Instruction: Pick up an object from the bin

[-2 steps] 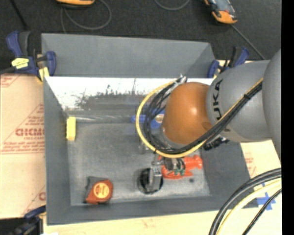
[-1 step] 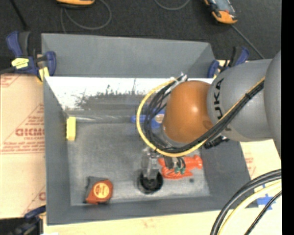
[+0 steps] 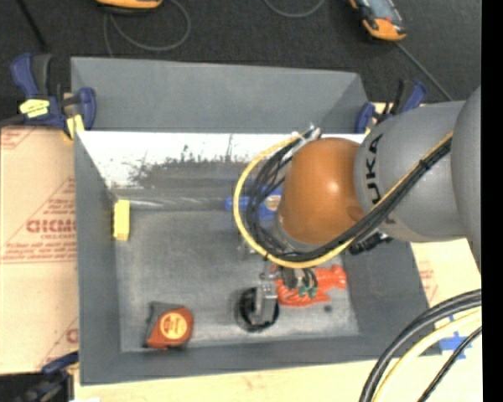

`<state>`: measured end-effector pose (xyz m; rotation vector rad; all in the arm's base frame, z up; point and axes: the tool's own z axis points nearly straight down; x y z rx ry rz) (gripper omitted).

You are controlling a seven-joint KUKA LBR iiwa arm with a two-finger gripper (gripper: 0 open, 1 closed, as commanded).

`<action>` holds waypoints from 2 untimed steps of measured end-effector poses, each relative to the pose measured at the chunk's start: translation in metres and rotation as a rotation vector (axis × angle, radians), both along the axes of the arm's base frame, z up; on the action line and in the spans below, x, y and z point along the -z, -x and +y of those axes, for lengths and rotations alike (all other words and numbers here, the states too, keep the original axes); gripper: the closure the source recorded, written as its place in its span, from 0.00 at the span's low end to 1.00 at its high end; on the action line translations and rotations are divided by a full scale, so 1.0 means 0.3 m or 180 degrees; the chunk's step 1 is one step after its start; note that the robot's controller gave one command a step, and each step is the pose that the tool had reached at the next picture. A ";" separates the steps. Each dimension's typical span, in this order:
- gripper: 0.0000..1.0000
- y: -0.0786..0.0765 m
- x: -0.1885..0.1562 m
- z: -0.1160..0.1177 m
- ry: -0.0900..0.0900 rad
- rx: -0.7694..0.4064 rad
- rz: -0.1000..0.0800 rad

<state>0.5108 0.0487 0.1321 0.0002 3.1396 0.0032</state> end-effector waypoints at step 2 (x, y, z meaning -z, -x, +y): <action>0.00 0.027 0.154 -0.068 -0.0002 0.0105 -0.0013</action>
Offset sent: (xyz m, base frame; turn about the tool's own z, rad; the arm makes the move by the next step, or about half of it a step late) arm -0.0129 -0.0275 -0.0621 0.0431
